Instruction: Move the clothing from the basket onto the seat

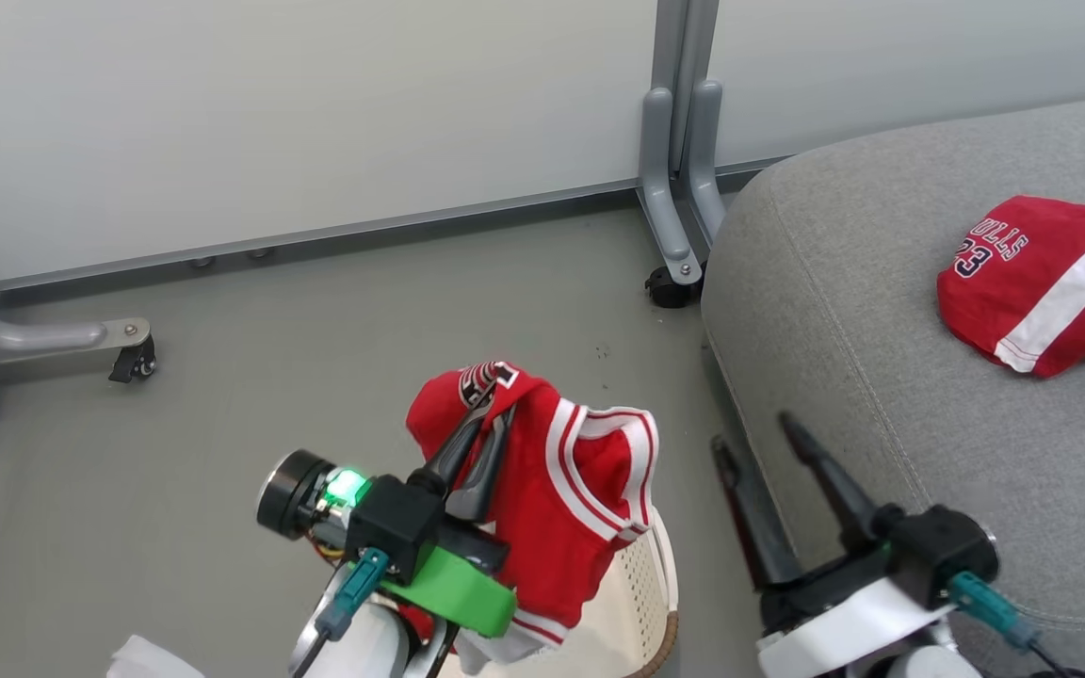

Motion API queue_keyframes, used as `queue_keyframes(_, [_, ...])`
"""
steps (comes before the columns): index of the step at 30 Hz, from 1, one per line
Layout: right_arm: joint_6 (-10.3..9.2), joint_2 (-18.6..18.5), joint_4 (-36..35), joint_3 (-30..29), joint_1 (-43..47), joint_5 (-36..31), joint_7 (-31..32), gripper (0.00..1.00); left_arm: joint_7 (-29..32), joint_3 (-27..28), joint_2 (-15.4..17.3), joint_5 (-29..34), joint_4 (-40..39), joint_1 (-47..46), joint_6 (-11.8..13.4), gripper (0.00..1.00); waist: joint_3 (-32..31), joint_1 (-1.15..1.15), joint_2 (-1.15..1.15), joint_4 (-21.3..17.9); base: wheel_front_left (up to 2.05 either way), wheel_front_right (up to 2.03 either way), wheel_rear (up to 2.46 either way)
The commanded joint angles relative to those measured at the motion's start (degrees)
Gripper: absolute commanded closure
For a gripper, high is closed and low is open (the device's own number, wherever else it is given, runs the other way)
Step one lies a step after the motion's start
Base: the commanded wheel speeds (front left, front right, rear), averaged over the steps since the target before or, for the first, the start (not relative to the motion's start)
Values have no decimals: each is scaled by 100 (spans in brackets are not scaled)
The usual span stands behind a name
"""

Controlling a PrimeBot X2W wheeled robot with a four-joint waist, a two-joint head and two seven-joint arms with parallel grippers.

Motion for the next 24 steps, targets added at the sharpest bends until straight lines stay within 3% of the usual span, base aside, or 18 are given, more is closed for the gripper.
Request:
queue_keyframes(1, [-6,-54,71,182,-144,99,-17,0,-4,-18,-30,36,-42,-140,-33,100,3,1,0,15,0,0,0])
queue_keyframes(9, [-6,-175,535,1383,-655,461,-17,0,-4,-391,-89,-134,-148,-499,-143,100,27,1,0,69,0,0,0])
queue_keyframes(17, [-6,29,889,1708,-928,408,-17,0,-4,-847,-99,-312,-211,-816,-63,100,21,1,0,90,0,0,0])
queue_keyframes(18, [-6,56,894,1718,-945,417,-17,30,-4,-895,-99,-312,-179,-845,-40,100,16,1,0,83,0,0,0])
queue_keyframes(20, [-6,69,885,1783,-957,452,-16,100,-4,-939,-99,-316,-102,-871,11,100,12,1,0,64,0,0,0])
queue_keyframes(24, [-6,-8,913,1937,-993,561,-17,100,-4,-920,-100,-234,68,-865,37,100,17,1,0,12,0,0,0])
